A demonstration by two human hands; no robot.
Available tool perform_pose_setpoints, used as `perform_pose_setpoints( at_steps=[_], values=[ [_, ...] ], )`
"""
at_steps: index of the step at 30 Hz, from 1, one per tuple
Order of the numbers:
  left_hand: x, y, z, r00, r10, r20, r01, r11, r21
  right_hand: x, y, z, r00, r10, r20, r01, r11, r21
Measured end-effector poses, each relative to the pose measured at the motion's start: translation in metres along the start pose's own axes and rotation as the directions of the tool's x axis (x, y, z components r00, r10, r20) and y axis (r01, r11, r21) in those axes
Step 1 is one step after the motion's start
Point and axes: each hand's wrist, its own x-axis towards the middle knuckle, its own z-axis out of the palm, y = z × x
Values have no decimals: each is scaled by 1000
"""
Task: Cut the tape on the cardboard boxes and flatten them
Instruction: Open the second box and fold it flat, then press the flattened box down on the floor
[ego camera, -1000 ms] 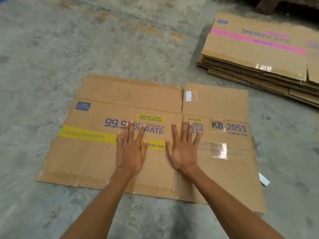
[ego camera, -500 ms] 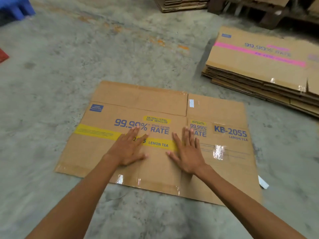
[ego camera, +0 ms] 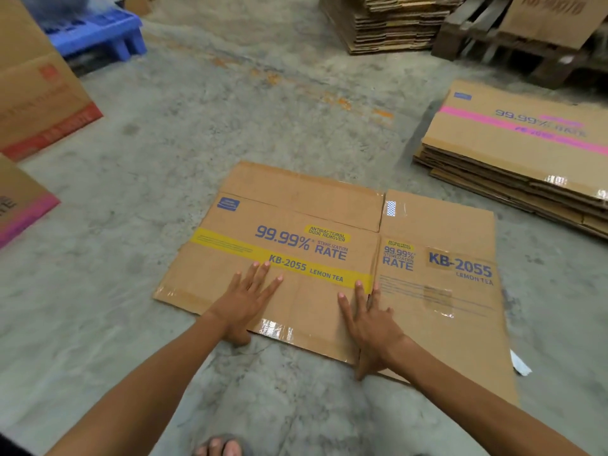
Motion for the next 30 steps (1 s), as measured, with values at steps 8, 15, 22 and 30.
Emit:
perform_pose_setpoints(
  at_steps=[8,15,22,30],
  values=[
    [-12,-12,-44,992,-19,-121,19,1000,-5,-29,-20,-34,966,206,-153,-199,978,60],
    [-28,-94,-223,962,9,-274,-60,983,-176,-69,62,-195,922,139,-361,-118,990,80],
    [-88,-147,-432,882,-52,-469,43,999,-29,-152,127,-370,774,146,-616,-141,988,58],
    [-70,-105,-577,644,0,-765,11,1000,9,-243,235,-432,575,273,-771,-314,944,101]
  ],
)
